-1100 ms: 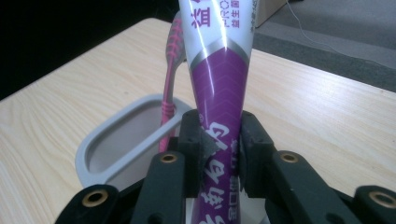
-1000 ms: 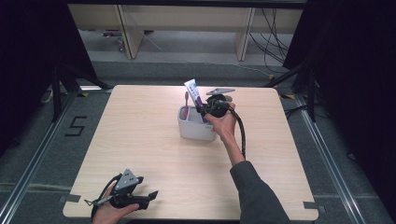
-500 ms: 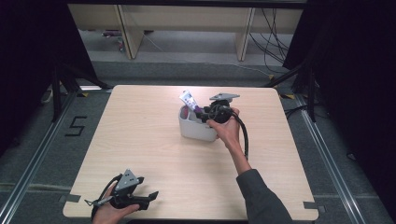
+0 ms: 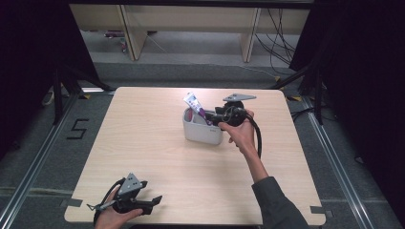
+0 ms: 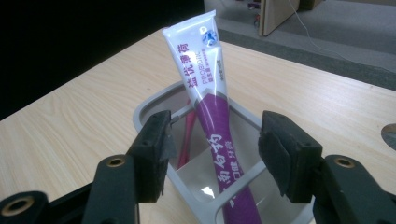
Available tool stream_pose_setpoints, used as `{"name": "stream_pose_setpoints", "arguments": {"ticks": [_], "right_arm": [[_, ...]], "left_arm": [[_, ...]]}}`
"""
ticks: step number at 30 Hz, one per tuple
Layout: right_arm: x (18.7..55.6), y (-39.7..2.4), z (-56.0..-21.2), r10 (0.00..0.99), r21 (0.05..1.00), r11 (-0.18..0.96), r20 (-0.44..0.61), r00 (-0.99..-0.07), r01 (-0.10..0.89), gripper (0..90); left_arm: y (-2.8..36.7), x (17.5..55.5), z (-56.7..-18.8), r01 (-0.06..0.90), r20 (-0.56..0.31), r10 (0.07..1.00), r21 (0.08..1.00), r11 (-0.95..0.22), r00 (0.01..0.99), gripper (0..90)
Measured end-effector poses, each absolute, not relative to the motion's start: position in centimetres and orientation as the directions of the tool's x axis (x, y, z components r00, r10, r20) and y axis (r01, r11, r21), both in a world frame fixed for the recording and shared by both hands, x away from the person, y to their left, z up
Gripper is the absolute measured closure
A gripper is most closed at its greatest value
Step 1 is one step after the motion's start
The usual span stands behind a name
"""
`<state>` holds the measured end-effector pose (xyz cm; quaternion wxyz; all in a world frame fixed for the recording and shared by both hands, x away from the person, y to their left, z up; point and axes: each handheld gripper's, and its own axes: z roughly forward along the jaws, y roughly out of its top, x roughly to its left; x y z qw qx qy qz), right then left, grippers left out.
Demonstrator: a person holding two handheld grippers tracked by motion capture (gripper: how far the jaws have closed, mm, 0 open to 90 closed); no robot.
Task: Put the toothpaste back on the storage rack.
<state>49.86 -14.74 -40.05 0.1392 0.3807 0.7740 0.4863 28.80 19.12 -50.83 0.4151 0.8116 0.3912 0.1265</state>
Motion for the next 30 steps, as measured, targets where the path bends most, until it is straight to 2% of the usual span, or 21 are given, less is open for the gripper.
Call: {"name": "stream_pose_setpoints", "arguments": {"ticks": [10,12,14,16,17,23,30], "right_arm": [[48.8,-16.3,-39.8,0.733,0.854,0.220,0.174,-0.657,0.471,42.7],[48.6,-16.7,-39.8,0.736,0.857,0.234,0.153,-0.659,0.459,42.4],[48.3,-16.9,-39.8,0.736,0.847,0.220,0.181,-0.652,0.484,42.1],[48.2,-17.2,-39.9,0.732,0.857,0.226,0.164,-0.661,0.463,41.9],[47.8,-17.1,-39.8,0.740,0.844,0.204,0.199,-0.642,0.496,41.9],[47.5,-17.6,-39.8,0.730,0.859,0.235,0.153,-0.666,0.455,41.4],[46.6,-17.5,-39.7,0.725,0.854,0.222,0.178,-0.665,0.471,38.9]], "left_arm": [[19.1,28.8,-50.8,0.529,-0.118,0.741,0.774,-0.349,0.661,21.3],[19.2,28.8,-50.8,0.529,-0.117,0.742,0.773,-0.349,0.660,21.3],[19.2,28.8,-50.8,0.529,-0.118,0.742,0.774,-0.348,0.660,21.3],[19.2,28.8,-50.8,0.530,-0.118,0.743,0.774,-0.347,0.659,21.3],[19.2,28.8,-50.8,0.530,-0.119,0.743,0.774,-0.347,0.659,21.3],[19.2,28.8,-50.8,0.532,-0.121,0.745,0.774,-0.343,0.656,21.3],[19.2,28.8,-50.8,0.530,-0.118,0.745,0.776,-0.343,0.656,21.3]]}}
